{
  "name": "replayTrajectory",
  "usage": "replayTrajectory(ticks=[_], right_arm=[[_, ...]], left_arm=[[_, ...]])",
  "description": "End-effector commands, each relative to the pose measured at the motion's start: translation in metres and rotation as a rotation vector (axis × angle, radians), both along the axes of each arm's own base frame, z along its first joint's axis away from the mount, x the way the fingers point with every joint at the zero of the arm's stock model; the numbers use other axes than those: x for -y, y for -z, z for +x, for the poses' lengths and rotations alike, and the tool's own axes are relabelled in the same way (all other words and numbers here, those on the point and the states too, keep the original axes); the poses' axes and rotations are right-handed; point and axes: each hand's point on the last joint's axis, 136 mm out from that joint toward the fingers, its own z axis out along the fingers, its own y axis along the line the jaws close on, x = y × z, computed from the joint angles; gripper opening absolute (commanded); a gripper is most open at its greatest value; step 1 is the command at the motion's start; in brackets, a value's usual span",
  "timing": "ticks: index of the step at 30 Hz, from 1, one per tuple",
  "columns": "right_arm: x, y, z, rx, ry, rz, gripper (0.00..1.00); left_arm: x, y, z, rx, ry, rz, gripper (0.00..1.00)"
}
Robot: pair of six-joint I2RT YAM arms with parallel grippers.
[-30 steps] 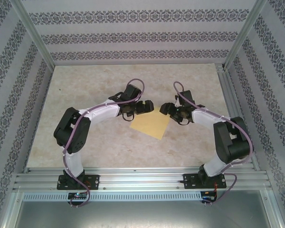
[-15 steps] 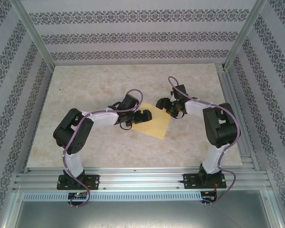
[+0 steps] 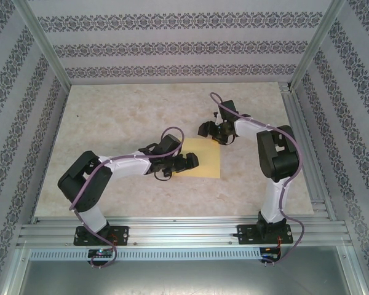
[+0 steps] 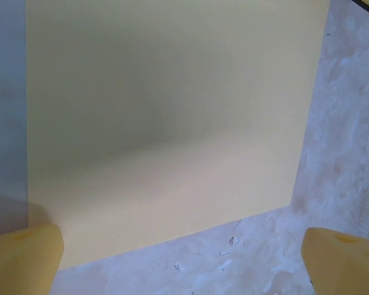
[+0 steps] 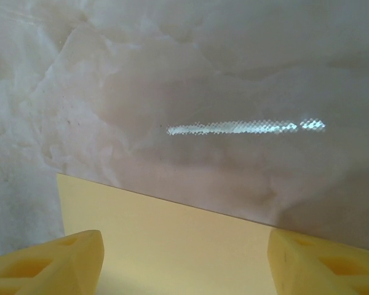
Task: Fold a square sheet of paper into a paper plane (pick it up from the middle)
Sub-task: Rotate the square sheet of paper at the center of the table, then fold the square sheet of paper in half at the center of the table.
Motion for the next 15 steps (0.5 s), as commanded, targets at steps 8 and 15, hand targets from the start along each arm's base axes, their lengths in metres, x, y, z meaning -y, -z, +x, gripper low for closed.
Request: replayTrajectory(ticks=[8,15], right_arm=[[0.018,-0.047,-0.052,0.019,0.012,-0.497,0.81],[-0.011,-0.027,-0.078,-0.057,0.027,-0.584,0.87]], left_arm=[[-0.108,-0.065,0.035,0.273,-0.28,0.166,1.0],[-0.176,-0.077,0.049,0.334,-0.401,0.215,1.0]])
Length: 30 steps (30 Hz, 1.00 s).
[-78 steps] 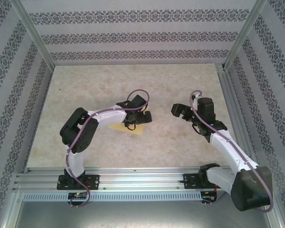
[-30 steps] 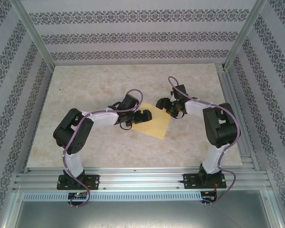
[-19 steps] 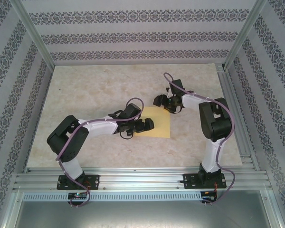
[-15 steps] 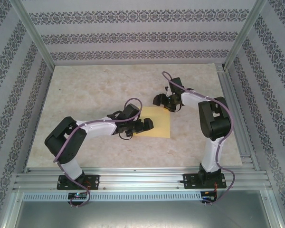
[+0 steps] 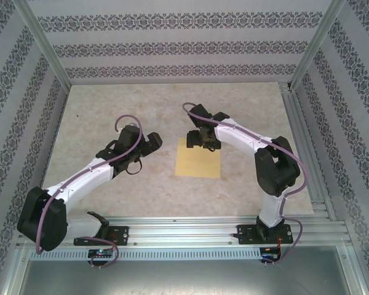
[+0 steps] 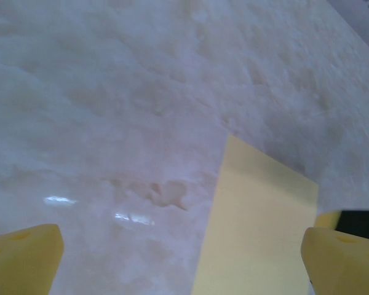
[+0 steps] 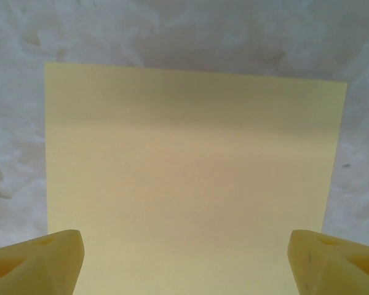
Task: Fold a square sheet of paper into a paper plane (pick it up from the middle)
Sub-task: Fold the square sheet of paper in half at the center of the table.
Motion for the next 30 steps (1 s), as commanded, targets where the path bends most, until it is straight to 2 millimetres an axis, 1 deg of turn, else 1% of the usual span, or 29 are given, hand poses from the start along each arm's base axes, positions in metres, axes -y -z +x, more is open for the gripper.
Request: replayTrajectory(ticks=[1,3,5,10,15,19,21,24,30], right_arm=[[0.015,0.021,-0.011,-0.068,0.103,-0.125,0.86],[0.01,0.029,-0.015,-0.096,0.1,-0.136,0.86],[-0.002,0.036,-0.02,-0.116,0.077,-0.123,0.88],[-0.015,0.048,-0.024,-0.148,0.064,-0.097,0.87],[-0.023,0.045,-0.021,-0.142,0.053,-0.075,0.88],[-0.026,0.05,-0.02,-0.151,0.047,-0.069,0.89],[-0.026,0.056,-0.022,-0.166,0.044,-0.069,0.89],[-0.023,0.067,-0.025,-0.184,0.046,-0.075,0.85],[-0.021,0.08,-0.032,-0.206,0.058,-0.055,0.85]], left_arm=[[-0.022,0.002,-0.002,0.006,0.005,0.089,1.0],[-0.027,0.001,-0.001,0.01,0.005,0.088,1.0],[-0.027,0.003,-0.002,0.013,0.016,0.084,1.0],[-0.028,0.009,-0.003,0.001,0.022,0.072,1.0],[-0.024,0.011,-0.002,-0.004,0.038,0.062,1.0],[-0.023,0.012,-0.002,-0.012,0.045,0.061,1.0],[-0.021,0.013,-0.002,-0.017,0.049,0.057,1.0],[-0.02,0.013,-0.002,-0.021,0.052,0.05,1.0],[-0.02,0.012,-0.002,-0.024,0.058,0.054,1.0]])
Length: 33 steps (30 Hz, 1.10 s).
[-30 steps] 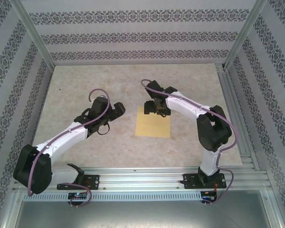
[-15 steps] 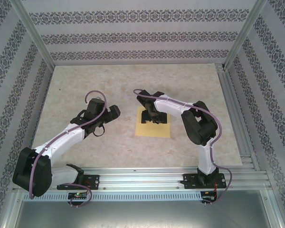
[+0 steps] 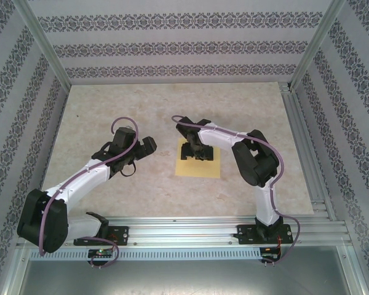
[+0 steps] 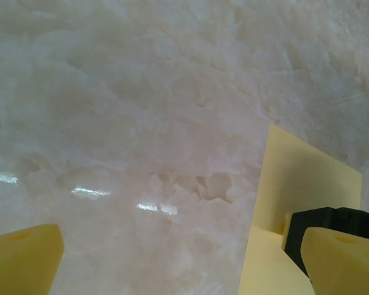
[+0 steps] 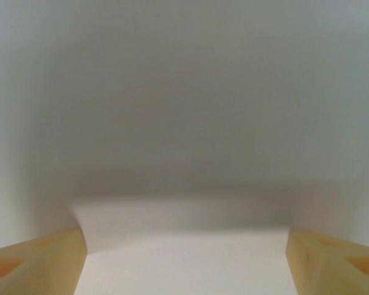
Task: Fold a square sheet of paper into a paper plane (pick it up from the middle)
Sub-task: Fold the square sheet of paper in half at the center of the table.
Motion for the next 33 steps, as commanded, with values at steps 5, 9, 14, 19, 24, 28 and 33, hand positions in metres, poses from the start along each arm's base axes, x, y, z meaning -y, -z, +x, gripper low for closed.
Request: replayTrajectory(ticks=[5,9,14,19,24,28,33], right_arm=[[0.005,0.02,-0.009,-0.042,0.025,0.009,0.84],[0.007,0.019,-0.009,-0.036,0.019,0.008,0.82],[0.005,0.009,-0.004,-0.008,0.005,0.02,0.78],[-0.003,-0.006,0.0,0.022,-0.025,0.062,0.69],[-0.004,-0.019,0.003,0.049,-0.034,0.079,0.62],[-0.007,-0.03,0.004,0.069,-0.04,0.106,0.55],[-0.015,-0.045,0.004,0.087,-0.058,0.167,0.53]], left_arm=[[0.0,-0.006,0.004,0.009,0.012,0.001,1.0],[0.001,-0.006,0.005,0.004,0.012,-0.006,1.0],[0.004,-0.005,0.007,-0.005,0.019,-0.013,1.0],[0.005,-0.003,0.007,-0.013,0.021,-0.014,1.0],[0.006,-0.003,0.007,-0.017,0.017,-0.025,1.0],[0.007,-0.006,0.008,-0.014,0.017,-0.029,1.0],[0.006,-0.007,0.008,-0.012,0.016,-0.027,1.0]])
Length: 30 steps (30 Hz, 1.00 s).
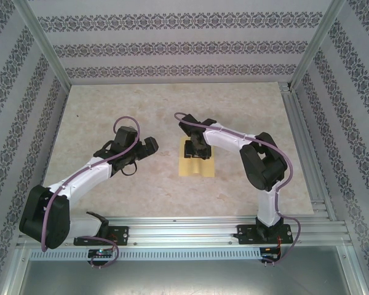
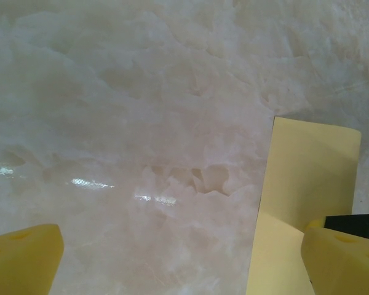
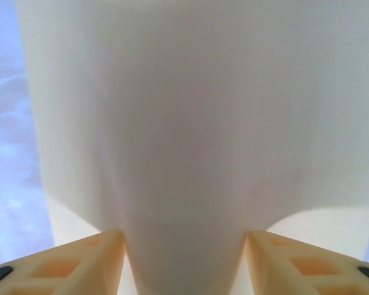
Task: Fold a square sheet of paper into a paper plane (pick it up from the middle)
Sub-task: Fold the square sheet of paper in half at the center of the table.
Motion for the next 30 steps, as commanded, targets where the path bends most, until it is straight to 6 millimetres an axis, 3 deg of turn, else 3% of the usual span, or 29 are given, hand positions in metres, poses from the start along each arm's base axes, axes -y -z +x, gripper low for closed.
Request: replayTrajectory(ticks=[1,5,14,17,20,30], right_arm=[[-0.008,-0.02,0.003,0.035,-0.017,0.079,0.52],[-0.018,-0.032,0.004,0.045,-0.022,0.175,0.51],[-0.055,-0.085,0.005,0.101,-0.038,0.521,0.51],[-0.058,-0.095,0.008,0.108,-0.025,0.624,0.52],[-0.048,-0.087,0.01,0.104,0.006,0.654,0.52],[0.005,-0.034,0.003,0.053,0.135,0.625,0.56]], left_arm=[[0.0,-0.013,0.008,0.02,-0.008,-0.015,1.0],[0.0,-0.013,0.008,0.017,-0.011,-0.021,1.0],[0.004,-0.025,0.01,0.037,-0.005,-0.04,1.0],[0.005,-0.03,0.012,0.047,0.0,-0.048,1.0],[0.008,-0.035,0.013,0.056,0.009,-0.063,1.0],[0.026,-0.044,0.02,0.094,0.065,-0.141,1.0]])
